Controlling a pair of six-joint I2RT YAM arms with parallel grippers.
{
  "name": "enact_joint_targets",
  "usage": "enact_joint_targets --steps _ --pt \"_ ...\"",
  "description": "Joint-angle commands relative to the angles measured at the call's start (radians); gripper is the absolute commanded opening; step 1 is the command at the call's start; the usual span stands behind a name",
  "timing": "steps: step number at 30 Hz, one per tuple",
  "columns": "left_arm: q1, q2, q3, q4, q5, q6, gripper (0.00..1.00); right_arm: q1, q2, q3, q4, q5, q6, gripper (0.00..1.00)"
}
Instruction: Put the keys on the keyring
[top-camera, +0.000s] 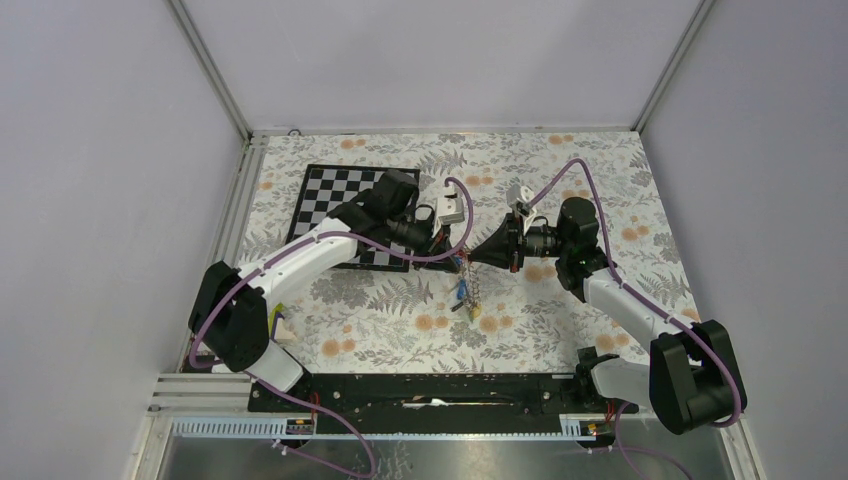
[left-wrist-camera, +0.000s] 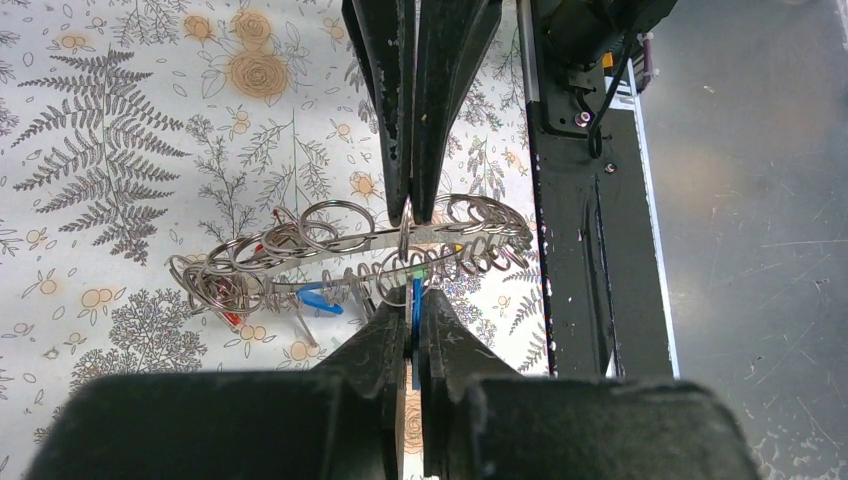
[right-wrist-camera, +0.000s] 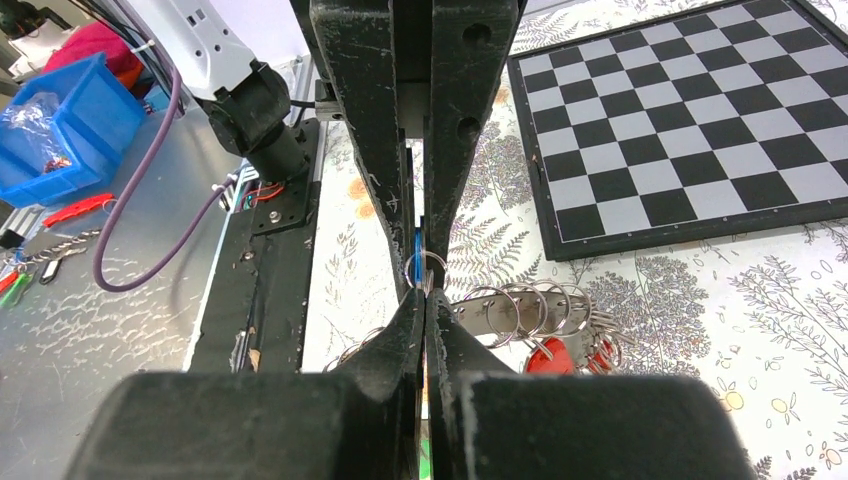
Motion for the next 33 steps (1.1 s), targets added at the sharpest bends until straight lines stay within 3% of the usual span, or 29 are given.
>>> enact_joint_targets --steps 1,16,19,25,28,33 --pt "0.006 -0.017 0.047 -0.02 -0.012 0.021 0.0 -0.005 -0.014 0.052 -0.009 -0.007 -0.056 0.0" --pt "0.005 0.034 0.146 -0.038 -0.024 0.013 0.0 -0.003 0.021 0.067 -0.057 -0.002 -0.082 0.0" --pt "0.003 0.051 0.175 -0.05 -0.028 0.016 0.0 -0.003 0.014 0.07 -0.067 0.007 -0.087 0.04" --pt "0.003 0.097 0.253 -0.083 -0.072 0.002 0.0 -0.033 -0.046 0.084 -0.134 0.066 -0.106 0.39" --pt "0.002 0.149 0.324 -0.084 -0.102 -0.048 0.0 -0.078 -0.076 0.133 -0.265 0.1 -0.126 0.55" --pt "-0.016 0.254 0.474 -0.079 -0.174 -0.134 0.0 -0.119 -0.122 0.211 -0.535 0.234 -0.286 0.65"
